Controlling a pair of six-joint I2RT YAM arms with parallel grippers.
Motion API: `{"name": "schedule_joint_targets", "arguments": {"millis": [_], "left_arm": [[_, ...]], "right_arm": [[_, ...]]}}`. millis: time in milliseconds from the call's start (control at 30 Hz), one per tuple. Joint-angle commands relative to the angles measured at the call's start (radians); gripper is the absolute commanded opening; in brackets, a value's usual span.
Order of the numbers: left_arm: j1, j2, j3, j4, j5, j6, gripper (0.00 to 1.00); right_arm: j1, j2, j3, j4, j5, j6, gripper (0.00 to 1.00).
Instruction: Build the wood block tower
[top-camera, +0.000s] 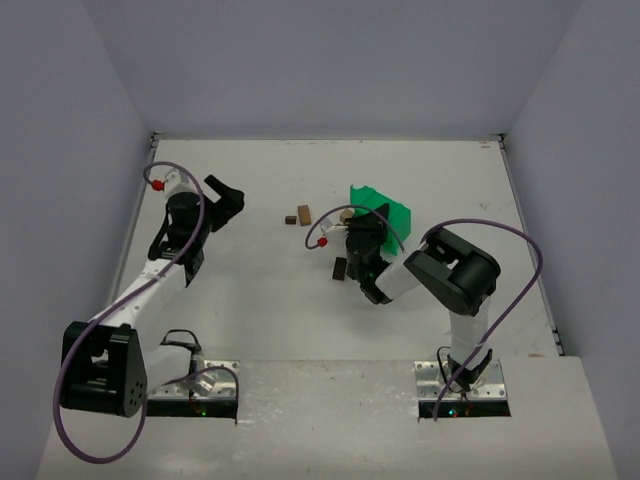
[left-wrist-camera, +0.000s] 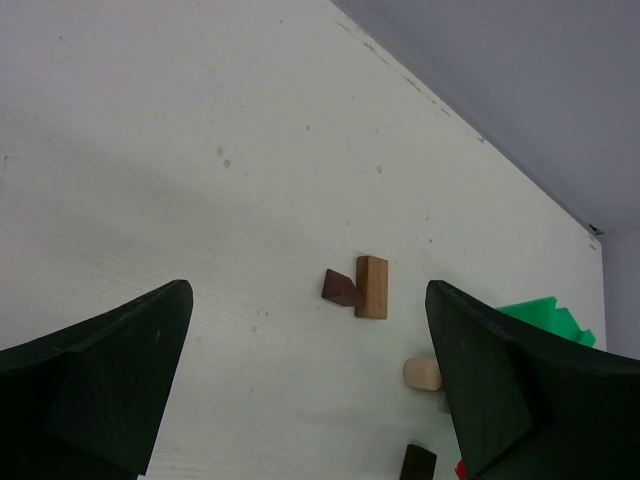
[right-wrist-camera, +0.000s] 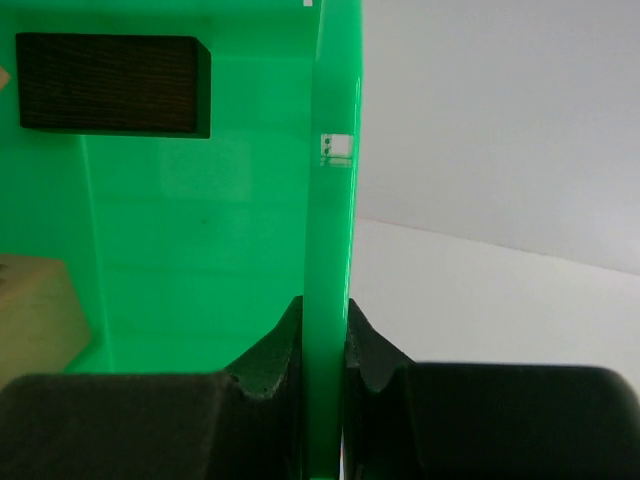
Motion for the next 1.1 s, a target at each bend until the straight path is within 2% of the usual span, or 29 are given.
{"name": "schedule_joint_targets", "arguments": {"millis": [0,133,300,667,800,1067], "left_arm": [[0.007,0.202,0.086,0.079,0.123,0.015,1.00],[0.005,0.290,0.136,0.057,0.192,0.023,1.00],[0.001,0.294,0.119,0.073,0.194,0.025,1.00],[-0.004,0.259,0.106,0.035,0.182,0.032,1.00],[-0.004,0.245,0.102,0.024,0.176,0.037,1.00],[-0.004,0.215,0.098,0.012,0.170,0.042,1.00]], "right_arm": [[0.006,-0.025,0.010,0.066,0.047,0.092,0.00],[0.006,-0.035,0.019,0.130,0.051,0.015,0.00],[0.008,-0.020,0.044,0.313,0.039,-0.191,0.01],[0.041,0.074,0.082,0.465,0.019,-0.386,0.03],[0.060,0.103,0.093,0.459,0.012,-0.362,0.04],[0.058,0.098,0.111,0.468,0.001,-0.421,0.05]]}}
